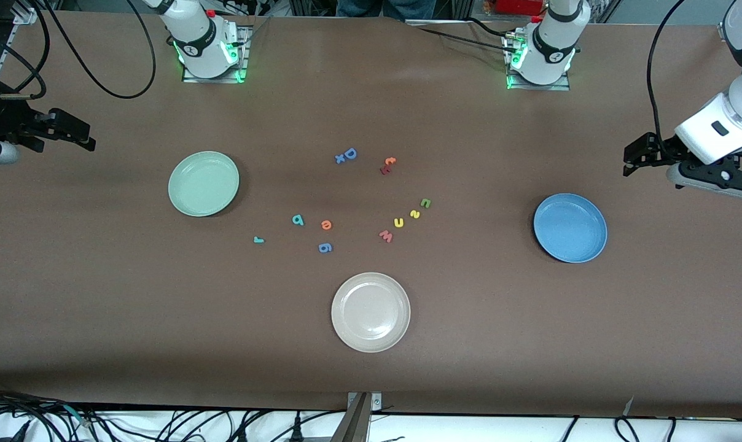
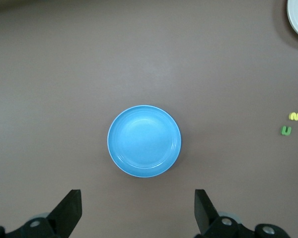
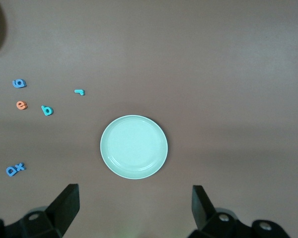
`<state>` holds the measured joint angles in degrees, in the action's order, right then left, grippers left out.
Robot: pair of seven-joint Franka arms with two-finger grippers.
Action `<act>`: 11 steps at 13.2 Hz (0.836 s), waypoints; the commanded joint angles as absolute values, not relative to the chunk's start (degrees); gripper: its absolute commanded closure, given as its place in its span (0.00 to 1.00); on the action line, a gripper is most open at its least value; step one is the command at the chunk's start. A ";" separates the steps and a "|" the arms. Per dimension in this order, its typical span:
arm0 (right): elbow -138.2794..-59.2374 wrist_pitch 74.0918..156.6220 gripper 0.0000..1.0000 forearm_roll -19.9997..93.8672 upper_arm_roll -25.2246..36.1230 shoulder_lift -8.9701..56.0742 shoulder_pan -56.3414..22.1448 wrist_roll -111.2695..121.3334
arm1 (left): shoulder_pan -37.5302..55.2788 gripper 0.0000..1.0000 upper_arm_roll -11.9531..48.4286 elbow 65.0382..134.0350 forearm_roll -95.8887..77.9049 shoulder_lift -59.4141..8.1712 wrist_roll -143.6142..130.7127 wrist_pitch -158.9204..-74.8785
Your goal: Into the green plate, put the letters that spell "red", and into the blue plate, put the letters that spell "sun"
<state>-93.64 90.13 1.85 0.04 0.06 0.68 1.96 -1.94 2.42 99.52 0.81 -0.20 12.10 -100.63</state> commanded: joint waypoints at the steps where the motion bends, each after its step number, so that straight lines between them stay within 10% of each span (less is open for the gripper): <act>1: -92.37 89.82 0.00 1.58 0.00 0.53 0.79 2.37 | -3.69 0.00 2.20 95.89 -0.70 -1.23 10.29 -99.40; 11: -92.37 89.82 0.00 1.58 0.00 0.53 0.79 2.46 | -3.52 0.00 2.37 94.39 -0.62 -1.58 8.53 -99.49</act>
<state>-93.64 90.13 1.85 0.05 0.07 0.68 1.96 -3.45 2.33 96.45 0.81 -0.52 9.09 -100.63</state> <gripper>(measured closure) 0.000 0.000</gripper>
